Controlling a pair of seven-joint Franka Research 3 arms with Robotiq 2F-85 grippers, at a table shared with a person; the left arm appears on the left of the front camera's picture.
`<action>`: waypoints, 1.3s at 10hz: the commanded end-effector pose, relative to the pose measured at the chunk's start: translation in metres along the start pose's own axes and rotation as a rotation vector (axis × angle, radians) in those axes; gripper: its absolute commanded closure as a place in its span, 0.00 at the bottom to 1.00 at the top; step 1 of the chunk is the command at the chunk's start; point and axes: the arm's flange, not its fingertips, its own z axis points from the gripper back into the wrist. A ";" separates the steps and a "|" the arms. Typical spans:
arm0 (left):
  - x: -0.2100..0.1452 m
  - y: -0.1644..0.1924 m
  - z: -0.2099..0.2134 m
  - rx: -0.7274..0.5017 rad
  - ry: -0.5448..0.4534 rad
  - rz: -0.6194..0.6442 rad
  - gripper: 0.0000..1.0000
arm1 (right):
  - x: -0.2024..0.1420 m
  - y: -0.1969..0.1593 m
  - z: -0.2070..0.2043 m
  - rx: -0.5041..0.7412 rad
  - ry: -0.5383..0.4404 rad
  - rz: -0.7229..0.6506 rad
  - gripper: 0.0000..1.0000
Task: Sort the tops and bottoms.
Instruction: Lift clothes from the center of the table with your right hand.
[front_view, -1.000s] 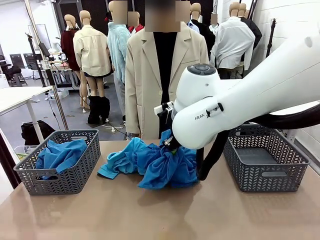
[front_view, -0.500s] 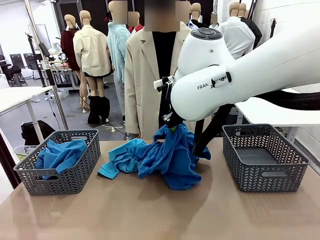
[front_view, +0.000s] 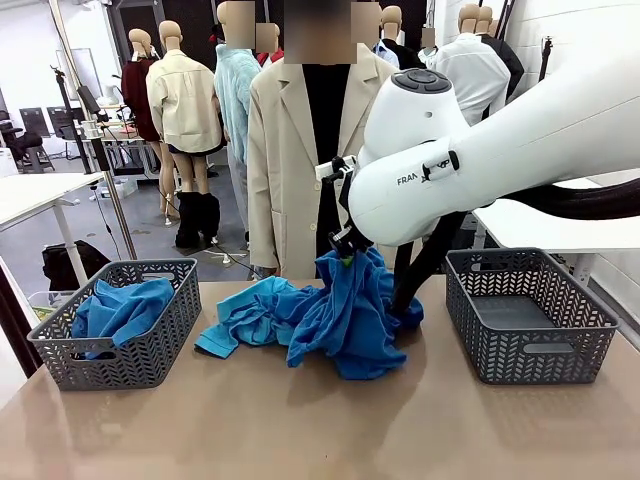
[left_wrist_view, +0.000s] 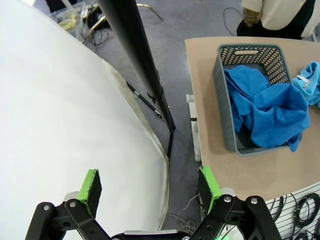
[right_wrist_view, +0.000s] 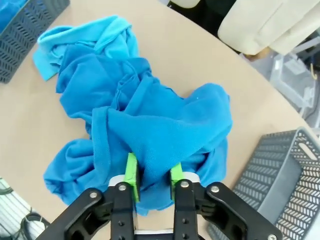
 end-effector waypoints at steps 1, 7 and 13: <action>0.000 -0.001 0.000 0.000 -0.001 0.009 0.00 | -0.005 -0.005 -0.001 0.013 -0.034 0.014 1.00; 0.000 -0.001 0.000 0.000 -0.001 0.009 0.00 | 0.065 -0.041 0.141 -0.154 -0.223 -0.066 1.00; 0.000 -0.001 0.000 0.000 -0.001 0.009 0.00 | 0.098 -0.041 0.308 -0.313 -0.566 -0.120 1.00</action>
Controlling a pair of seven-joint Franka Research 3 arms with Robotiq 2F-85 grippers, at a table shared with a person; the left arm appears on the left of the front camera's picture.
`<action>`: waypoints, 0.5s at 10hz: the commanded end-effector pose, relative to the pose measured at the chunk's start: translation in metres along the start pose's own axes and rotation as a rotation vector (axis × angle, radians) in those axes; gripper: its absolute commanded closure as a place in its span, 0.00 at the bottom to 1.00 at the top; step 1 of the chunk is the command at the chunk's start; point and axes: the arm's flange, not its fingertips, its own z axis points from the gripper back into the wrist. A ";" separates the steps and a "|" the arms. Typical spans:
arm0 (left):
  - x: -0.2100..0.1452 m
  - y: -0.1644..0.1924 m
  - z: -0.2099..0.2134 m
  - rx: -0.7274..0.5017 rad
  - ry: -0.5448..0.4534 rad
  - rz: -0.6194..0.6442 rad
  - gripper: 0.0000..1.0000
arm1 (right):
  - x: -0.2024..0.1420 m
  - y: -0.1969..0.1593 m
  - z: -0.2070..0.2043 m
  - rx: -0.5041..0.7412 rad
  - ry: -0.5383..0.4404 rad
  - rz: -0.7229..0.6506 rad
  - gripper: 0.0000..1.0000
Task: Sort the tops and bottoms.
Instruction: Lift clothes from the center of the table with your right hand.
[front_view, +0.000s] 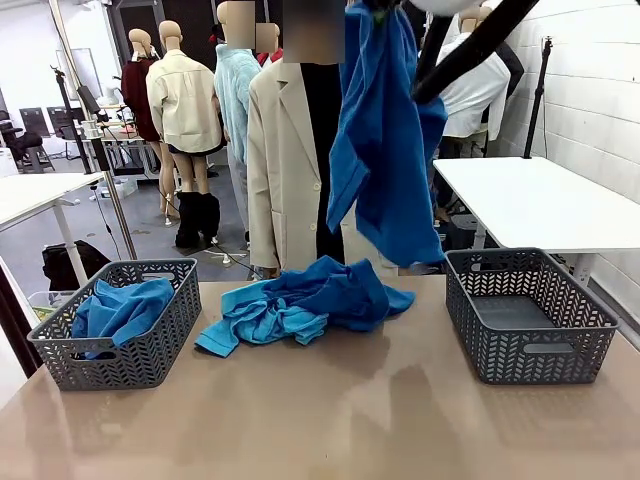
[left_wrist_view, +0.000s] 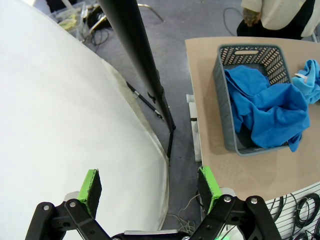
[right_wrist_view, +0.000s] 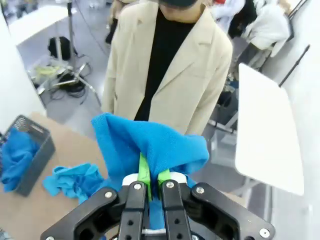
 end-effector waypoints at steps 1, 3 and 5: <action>0.001 -0.001 0.000 0.000 -0.001 0.009 0.00 | -0.006 -0.005 0.012 -0.042 -0.014 0.012 1.00; 0.001 -0.001 0.000 0.000 -0.001 0.009 0.00 | 0.004 -0.004 0.015 -0.018 -0.019 0.002 1.00; 0.001 -0.001 0.000 0.000 -0.001 0.009 0.00 | 0.004 -0.004 0.015 -0.018 -0.019 0.002 1.00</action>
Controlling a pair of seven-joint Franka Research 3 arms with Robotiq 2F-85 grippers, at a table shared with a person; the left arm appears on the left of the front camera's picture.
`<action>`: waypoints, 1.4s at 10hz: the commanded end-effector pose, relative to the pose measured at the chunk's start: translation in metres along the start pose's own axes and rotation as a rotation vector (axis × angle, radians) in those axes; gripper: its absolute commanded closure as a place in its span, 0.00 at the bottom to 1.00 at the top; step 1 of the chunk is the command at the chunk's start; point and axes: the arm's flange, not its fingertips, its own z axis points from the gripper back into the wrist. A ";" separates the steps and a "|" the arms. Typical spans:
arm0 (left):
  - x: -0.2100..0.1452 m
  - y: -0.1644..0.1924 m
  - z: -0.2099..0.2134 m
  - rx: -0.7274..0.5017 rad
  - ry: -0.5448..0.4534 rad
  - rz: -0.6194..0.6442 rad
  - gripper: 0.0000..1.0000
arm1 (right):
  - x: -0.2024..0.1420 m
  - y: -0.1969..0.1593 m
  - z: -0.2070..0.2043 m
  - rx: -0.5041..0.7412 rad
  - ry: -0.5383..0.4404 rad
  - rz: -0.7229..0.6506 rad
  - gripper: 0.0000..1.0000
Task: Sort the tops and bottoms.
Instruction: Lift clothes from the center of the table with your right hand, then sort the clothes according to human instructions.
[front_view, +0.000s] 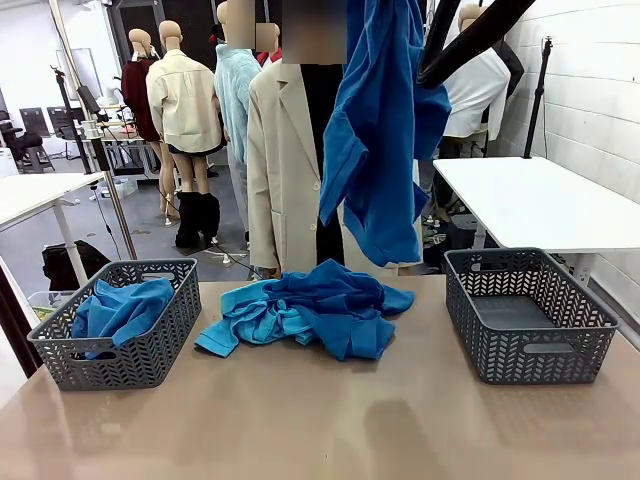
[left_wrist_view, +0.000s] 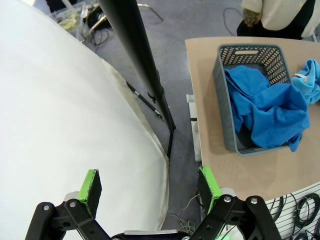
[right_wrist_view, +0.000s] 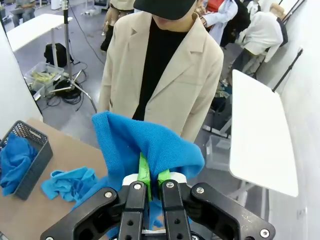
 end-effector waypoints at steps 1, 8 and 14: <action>0.001 -0.001 0.000 0.000 -0.001 0.009 0.00 | 0.001 -0.001 0.002 -0.001 -0.004 -0.003 1.00; 0.001 -0.001 0.000 0.000 -0.001 0.009 0.00 | 0.001 -0.001 0.002 -0.001 -0.004 -0.003 1.00; 0.001 -0.001 0.000 0.000 -0.001 0.009 0.00 | 0.001 -0.001 0.002 -0.001 -0.004 -0.003 1.00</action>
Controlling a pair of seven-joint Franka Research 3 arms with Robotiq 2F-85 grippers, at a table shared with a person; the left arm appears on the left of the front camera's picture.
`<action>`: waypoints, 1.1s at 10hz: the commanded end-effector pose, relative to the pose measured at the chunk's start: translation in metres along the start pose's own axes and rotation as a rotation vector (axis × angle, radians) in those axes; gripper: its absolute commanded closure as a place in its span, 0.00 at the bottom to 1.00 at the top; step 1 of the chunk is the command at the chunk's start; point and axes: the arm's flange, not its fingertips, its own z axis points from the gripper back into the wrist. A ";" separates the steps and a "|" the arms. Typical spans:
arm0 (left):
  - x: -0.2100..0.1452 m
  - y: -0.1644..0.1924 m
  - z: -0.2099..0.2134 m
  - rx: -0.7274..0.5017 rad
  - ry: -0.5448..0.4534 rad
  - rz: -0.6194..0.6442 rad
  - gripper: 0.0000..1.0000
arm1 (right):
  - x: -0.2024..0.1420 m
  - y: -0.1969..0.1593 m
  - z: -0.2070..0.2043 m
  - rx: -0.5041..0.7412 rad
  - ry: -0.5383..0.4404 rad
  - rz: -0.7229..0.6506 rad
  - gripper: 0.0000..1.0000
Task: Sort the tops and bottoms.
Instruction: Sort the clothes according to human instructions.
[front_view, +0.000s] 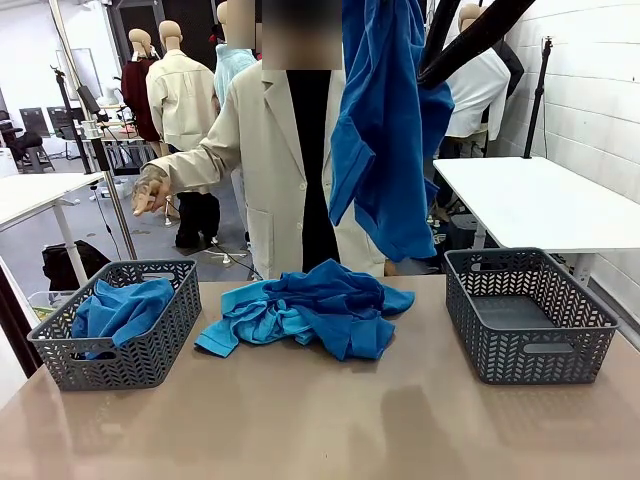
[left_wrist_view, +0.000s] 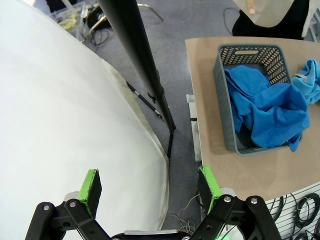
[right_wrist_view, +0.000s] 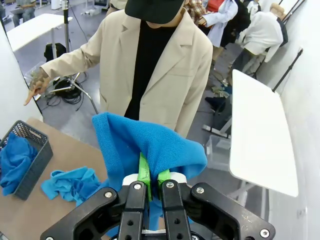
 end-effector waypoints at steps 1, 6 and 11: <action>0.001 -0.001 0.000 0.000 -0.001 0.009 0.00 | 0.001 -0.001 0.002 -0.001 -0.004 -0.003 1.00; 0.001 -0.001 0.000 0.000 -0.001 0.009 0.00 | 0.001 -0.001 0.002 -0.001 -0.004 -0.003 1.00; 0.001 -0.001 0.000 0.000 -0.001 0.009 0.00 | 0.062 0.124 -0.085 -0.096 -0.132 -0.179 1.00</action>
